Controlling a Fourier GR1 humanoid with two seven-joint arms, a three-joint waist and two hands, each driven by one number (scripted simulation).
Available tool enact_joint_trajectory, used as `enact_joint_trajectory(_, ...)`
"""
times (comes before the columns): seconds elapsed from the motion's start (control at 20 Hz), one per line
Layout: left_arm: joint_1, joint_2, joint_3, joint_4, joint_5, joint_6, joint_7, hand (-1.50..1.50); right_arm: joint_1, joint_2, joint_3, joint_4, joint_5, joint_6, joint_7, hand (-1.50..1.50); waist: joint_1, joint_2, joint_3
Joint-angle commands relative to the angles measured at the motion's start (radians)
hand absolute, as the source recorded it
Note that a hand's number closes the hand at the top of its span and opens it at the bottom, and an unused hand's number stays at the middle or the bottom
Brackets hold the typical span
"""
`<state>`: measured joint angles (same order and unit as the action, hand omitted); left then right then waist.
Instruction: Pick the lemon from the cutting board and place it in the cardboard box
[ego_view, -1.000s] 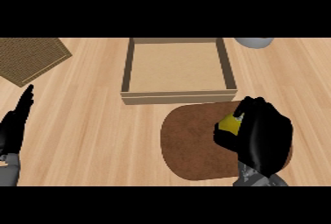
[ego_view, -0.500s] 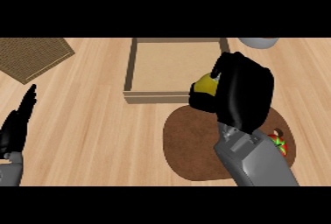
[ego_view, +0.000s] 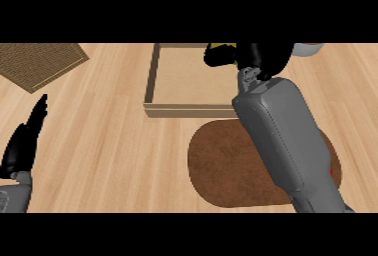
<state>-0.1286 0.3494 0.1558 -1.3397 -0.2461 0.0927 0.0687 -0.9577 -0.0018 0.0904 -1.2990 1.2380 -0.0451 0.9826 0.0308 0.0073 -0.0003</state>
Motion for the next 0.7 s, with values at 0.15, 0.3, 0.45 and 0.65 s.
enact_joint_trajectory(0.15, -0.025, 0.007, -0.002, -0.043, 0.010, -0.029, 0.054, 0.00, -0.181, -0.014, -0.182, 0.377, -0.104, -0.235, -0.119, 1.50, 0.013, 0.006, 0.001)
enact_joint_trajectory(0.3, -0.033, -0.028, -0.022, -0.006, -0.015, 0.003, 0.011, 0.00, -0.237, -0.014, -0.227, 0.538, -0.113, -0.330, -0.157, 1.50, 0.015, 0.010, 0.000)
enact_joint_trajectory(0.45, -0.037, -0.010, 0.001, 0.026, -0.005, -0.005, -0.017, 0.00, -0.317, -0.079, -0.292, 0.677, -0.150, -0.343, -0.215, 1.50, 0.024, 0.015, 0.000)
enact_joint_trajectory(0.65, -0.036, -0.010, -0.013, 0.014, 0.001, -0.030, -0.040, 0.00, -0.289, -0.096, -0.297, 0.830, -0.121, -0.432, -0.271, 1.50, 0.044, 0.025, 0.000)
